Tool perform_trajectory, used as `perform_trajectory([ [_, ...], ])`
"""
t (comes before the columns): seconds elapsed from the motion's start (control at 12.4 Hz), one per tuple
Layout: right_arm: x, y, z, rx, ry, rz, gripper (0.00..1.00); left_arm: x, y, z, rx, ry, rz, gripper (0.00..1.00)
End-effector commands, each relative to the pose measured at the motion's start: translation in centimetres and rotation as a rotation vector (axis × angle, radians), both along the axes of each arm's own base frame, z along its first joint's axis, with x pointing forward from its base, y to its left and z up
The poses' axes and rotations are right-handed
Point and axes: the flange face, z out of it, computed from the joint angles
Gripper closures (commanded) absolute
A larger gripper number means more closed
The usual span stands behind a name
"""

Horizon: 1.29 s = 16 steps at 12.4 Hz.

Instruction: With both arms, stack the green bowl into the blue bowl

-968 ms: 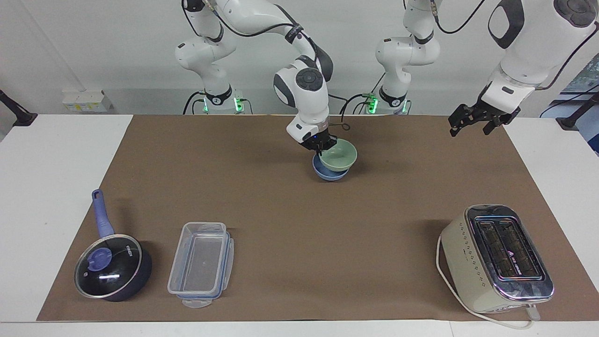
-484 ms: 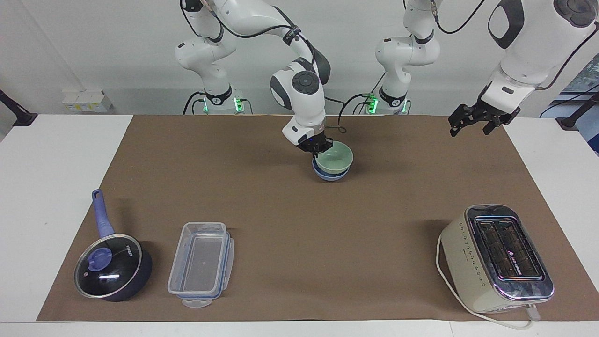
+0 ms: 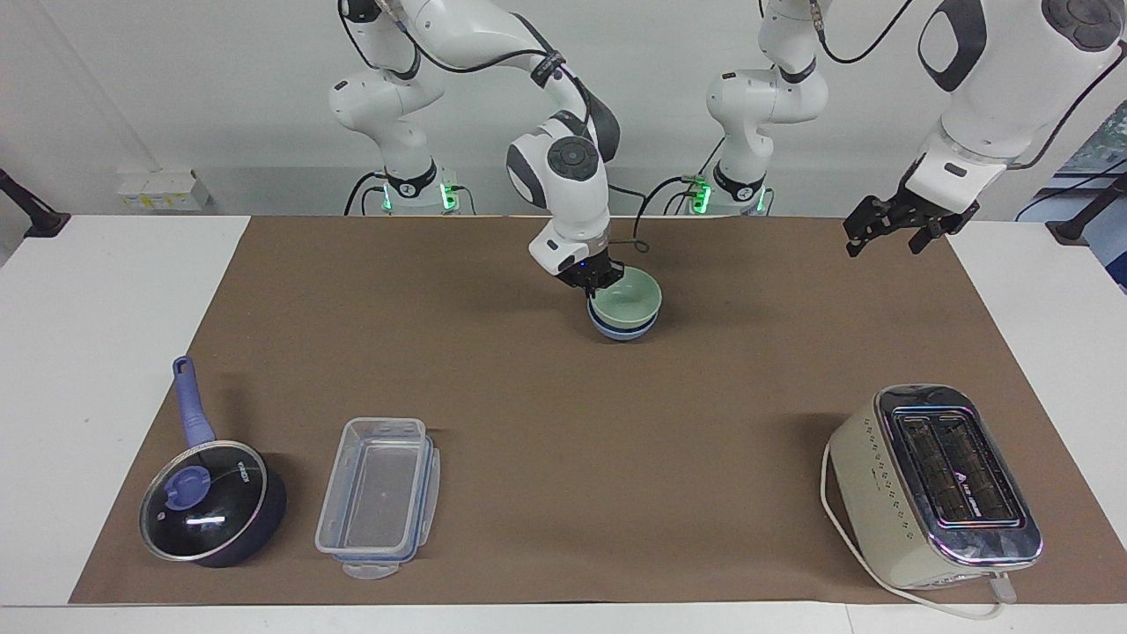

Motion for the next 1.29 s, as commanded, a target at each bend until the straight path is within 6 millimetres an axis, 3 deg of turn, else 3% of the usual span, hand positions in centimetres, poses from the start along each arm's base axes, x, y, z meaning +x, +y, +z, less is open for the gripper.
perform_trajectory([
  [0.0,0.0,-0.5,0.1,-0.008,-0.015,-0.012,0.51,0.1,0.2,0.2,0.015,0.007,0.001,0.00],
  [0.24,0.2,-0.3,0.9,-0.001,-0.023,-0.011,0.37,0.1,0.2,0.2,0.015,0.007,0.001,0.00],
  [0.4,0.7,-1.5,3.9,0.018,-0.051,-0.024,0.22,0.1,0.2,0.3,0.015,0.005,0.001,0.00],
  [0.56,1.1,-4.9,9.1,0.032,-0.078,-0.028,0.01,0.1,0.2,0.2,0.015,0.007,0.001,0.00],
  [0.97,3.4,-14.2,16.5,-0.042,-0.208,-0.051,0.00,0.1,0.2,0.3,0.015,0.005,0.001,0.00],
  [1.21,6.2,-21.1,20.5,-0.053,-0.253,-0.078,0.00,0.1,0.2,0.2,0.015,0.007,0.001,0.00],
])
